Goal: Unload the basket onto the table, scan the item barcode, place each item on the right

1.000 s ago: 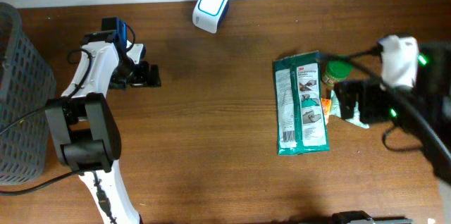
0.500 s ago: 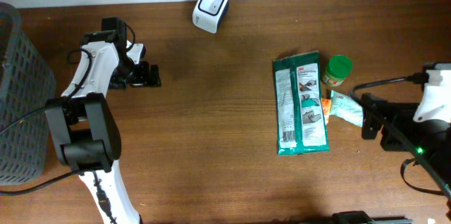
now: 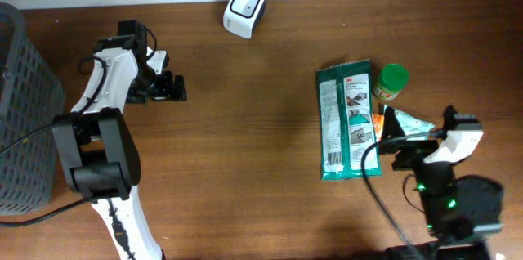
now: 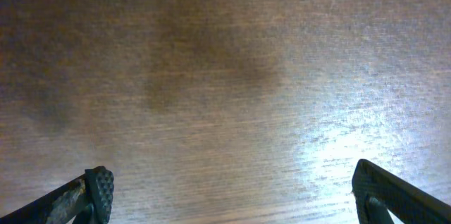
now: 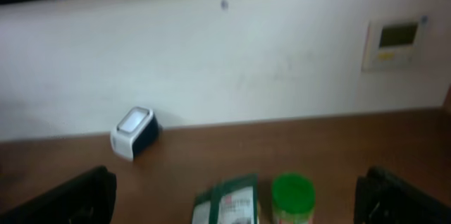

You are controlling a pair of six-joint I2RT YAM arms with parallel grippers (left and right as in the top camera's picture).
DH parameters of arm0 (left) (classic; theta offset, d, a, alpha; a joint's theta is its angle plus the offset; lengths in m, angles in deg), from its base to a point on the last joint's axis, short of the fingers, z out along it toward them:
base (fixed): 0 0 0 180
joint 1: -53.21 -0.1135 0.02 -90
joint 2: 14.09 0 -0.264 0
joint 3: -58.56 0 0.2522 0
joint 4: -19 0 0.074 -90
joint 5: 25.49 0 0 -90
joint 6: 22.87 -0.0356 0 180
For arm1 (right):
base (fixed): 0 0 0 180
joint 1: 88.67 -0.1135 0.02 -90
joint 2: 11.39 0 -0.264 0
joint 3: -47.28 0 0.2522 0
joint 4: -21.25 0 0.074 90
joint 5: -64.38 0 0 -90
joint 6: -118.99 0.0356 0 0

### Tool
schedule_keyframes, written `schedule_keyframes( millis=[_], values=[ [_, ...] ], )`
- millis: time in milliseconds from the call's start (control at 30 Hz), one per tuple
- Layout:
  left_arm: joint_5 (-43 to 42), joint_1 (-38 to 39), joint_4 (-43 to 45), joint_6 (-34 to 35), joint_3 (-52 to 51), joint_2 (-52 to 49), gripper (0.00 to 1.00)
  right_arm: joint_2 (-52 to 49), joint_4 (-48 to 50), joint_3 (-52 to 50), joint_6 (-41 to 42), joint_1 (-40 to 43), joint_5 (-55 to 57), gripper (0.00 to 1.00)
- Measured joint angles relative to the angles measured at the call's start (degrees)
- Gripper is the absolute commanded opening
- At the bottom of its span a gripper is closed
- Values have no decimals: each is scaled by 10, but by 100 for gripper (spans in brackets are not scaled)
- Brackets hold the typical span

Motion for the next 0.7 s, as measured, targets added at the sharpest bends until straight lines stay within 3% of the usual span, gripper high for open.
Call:
schedule_keyframes(
  millis=[133, 367, 700],
  values=[
    [0, 0, 0, 0, 0, 0, 99, 103, 83, -149, 1, 0, -7, 99],
    [0, 0, 0, 0, 0, 0, 99, 209, 104, -270, 1, 0, -9, 99],
    [0, 0, 0, 0, 0, 0, 99, 211, 58, -289, 1, 0, -12, 99]
  ],
)
